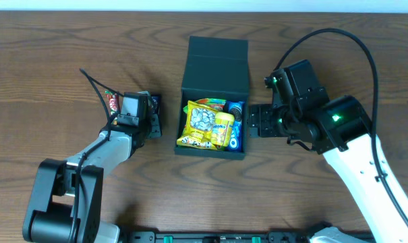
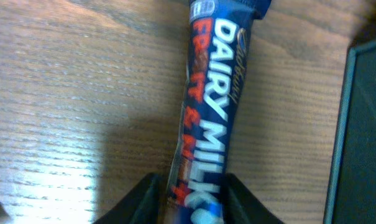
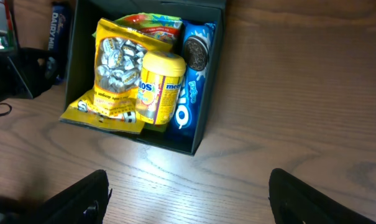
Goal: Pack container
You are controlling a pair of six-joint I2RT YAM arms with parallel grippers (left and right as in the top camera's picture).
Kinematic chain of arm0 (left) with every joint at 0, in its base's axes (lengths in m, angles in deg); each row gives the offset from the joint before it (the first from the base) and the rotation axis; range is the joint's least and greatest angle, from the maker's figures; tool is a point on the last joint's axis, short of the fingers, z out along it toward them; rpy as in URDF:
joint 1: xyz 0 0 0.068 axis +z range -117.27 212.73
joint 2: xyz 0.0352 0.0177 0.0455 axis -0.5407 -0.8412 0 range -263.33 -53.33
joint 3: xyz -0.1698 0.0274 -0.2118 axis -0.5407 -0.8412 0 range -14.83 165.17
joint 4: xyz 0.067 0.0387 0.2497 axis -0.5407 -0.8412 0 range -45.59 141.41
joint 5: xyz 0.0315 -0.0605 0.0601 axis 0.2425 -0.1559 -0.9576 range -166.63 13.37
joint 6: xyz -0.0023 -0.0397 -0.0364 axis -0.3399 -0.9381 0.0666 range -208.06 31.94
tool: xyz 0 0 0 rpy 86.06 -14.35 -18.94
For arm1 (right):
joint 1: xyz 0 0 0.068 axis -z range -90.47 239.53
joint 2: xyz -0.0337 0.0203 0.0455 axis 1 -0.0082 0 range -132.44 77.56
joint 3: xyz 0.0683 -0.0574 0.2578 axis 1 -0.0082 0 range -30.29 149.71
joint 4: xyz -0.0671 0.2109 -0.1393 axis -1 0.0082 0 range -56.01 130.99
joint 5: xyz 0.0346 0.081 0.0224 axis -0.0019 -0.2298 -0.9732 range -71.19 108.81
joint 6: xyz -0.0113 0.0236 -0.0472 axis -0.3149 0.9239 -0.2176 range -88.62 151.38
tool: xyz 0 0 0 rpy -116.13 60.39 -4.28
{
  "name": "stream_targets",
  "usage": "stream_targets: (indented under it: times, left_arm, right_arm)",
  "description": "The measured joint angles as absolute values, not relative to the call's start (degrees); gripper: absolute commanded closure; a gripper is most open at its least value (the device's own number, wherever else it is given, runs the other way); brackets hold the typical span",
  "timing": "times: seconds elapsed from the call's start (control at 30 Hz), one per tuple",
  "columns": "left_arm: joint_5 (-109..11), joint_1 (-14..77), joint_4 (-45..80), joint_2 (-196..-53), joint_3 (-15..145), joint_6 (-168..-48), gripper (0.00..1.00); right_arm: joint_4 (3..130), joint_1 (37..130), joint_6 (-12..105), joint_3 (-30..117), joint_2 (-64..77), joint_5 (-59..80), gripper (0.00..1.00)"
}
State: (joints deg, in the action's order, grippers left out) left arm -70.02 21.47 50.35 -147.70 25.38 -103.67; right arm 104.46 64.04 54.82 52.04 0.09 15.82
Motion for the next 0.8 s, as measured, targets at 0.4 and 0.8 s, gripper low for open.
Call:
stream_targets:
  times: [0.4, 0.8]
  left_arm:
    - [-71.0, 21.4, 39.4, -147.3, 29.2, -103.5, 0.94]
    - [-77.7, 9.6, 24.6, -132.6, 40.7, -104.6, 0.94]
  right_arm:
    - [105.4, 66.7, 54.8, 52.0, 0.1, 17.2, 0.18]
    - [112.9, 86.1, 54.8, 52.0, 0.1, 17.9, 0.18]
